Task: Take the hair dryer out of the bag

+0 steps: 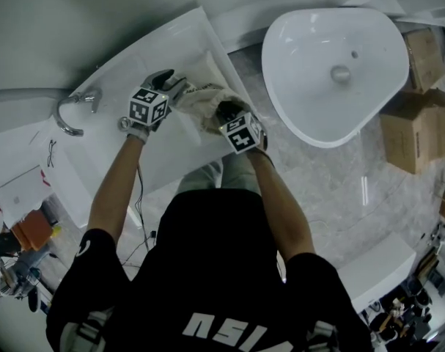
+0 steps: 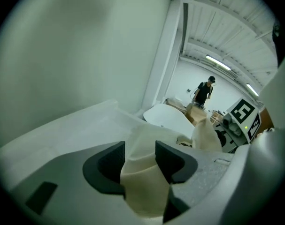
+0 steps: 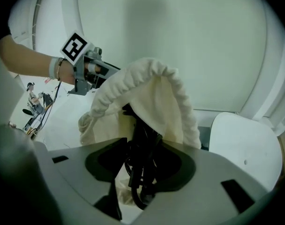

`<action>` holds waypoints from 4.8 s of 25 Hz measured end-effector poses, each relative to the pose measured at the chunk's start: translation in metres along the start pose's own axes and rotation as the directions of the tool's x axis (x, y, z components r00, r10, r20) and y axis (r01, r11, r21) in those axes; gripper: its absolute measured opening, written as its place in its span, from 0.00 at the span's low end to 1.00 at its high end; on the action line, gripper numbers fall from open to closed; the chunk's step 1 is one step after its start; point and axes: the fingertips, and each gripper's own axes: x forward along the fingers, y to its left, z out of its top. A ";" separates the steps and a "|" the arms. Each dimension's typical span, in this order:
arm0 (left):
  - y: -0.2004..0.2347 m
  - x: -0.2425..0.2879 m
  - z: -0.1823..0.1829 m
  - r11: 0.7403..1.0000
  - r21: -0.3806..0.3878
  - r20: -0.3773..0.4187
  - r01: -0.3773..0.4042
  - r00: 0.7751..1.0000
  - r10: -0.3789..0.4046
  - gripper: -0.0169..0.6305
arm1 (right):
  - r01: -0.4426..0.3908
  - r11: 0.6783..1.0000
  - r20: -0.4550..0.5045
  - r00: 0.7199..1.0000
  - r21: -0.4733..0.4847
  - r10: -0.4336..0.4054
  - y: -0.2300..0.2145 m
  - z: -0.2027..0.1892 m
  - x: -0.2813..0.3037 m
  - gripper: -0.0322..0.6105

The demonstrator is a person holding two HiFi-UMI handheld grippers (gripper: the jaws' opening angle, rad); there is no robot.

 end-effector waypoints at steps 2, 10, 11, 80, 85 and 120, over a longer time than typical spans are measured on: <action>0.004 0.007 -0.007 1.000 -0.013 -0.026 0.005 1.000 -0.005 0.37 | -0.004 1.000 0.002 1.000 -0.007 0.004 0.000 -0.003 -0.006 0.32; -0.020 0.026 -0.023 0.955 -0.218 -0.071 0.199 0.973 -0.219 0.45 | -0.014 1.000 0.003 1.000 0.023 0.014 -0.009 -0.028 -0.022 0.32; -0.023 0.027 -0.025 0.944 -0.250 -0.072 0.216 0.968 -0.241 0.44 | -0.017 1.000 -0.001 1.000 0.026 0.017 -0.009 -0.030 -0.021 0.32; -0.048 -0.038 -0.051 0.973 0.114 -0.040 -0.203 0.977 0.208 0.04 | 0.105 0.994 -0.038 0.994 0.007 -0.105 -0.003 -0.099 -0.081 0.44; -0.051 -0.037 -0.051 0.978 0.124 -0.030 -0.169 0.984 0.174 0.04 | 0.106 0.994 0.025 0.994 -0.007 -0.106 -0.008 -0.062 -0.081 0.53; -0.039 -0.029 -0.047 0.970 0.094 -0.066 -0.223 0.971 0.229 0.05 | -0.029 0.999 -0.183 0.983 -0.033 0.023 0.014 -0.107 -0.105 0.36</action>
